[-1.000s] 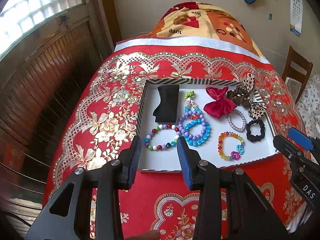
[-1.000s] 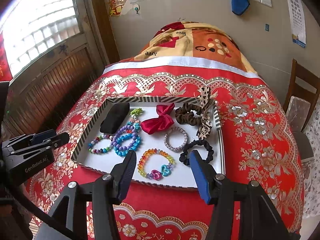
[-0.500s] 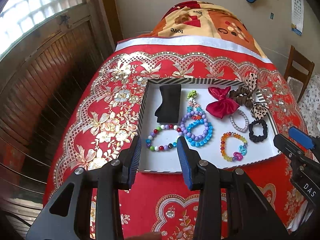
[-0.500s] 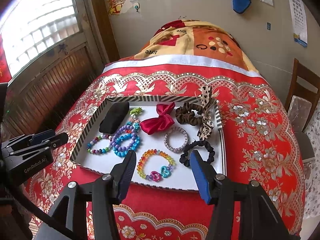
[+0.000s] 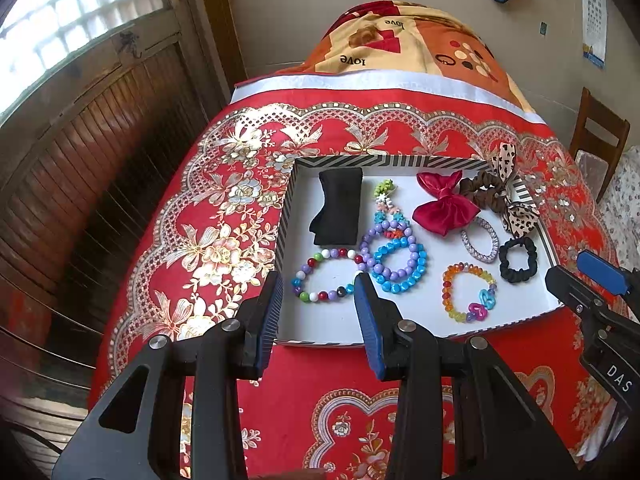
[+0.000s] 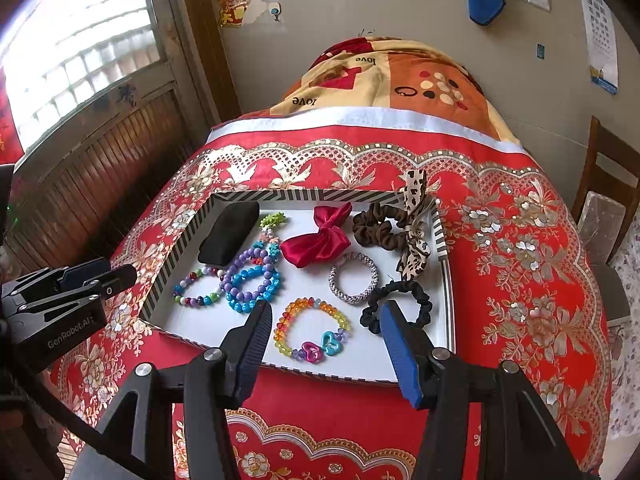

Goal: Organize jewelry

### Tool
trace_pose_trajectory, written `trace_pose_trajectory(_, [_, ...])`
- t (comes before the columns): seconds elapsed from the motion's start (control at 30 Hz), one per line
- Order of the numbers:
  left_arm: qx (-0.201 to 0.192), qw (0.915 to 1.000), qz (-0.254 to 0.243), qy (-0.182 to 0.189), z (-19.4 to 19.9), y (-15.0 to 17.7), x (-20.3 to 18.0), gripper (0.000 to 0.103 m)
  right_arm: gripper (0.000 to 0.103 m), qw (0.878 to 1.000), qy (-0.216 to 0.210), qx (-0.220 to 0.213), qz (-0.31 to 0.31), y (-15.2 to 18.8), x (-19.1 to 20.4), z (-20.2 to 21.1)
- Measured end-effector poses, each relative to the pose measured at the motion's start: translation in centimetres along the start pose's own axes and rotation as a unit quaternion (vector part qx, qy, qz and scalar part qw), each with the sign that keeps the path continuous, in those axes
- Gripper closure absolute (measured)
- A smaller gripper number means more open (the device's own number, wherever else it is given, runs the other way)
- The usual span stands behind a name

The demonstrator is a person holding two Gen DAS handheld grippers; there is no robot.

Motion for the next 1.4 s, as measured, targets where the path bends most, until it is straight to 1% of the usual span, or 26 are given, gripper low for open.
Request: trace_pose_trajectory(1.4, [0.005, 1.0, -0.002, -0.007, -1.0, -0.6, 0.0, 0.067, 0.047, 1.0, -0.007, 0.013, 0.014, -0.9, 0.4, -1.3])
Point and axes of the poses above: each gripper's, at about its wrist camera, not at the fingertips, and z roughly against the way its jaws point, x to its left, y to its underside, the point moved 8 cm from there along -z, roughly the way its jaws point, and after that the axes turned 15 degrees about x, right-handed, at the moved point
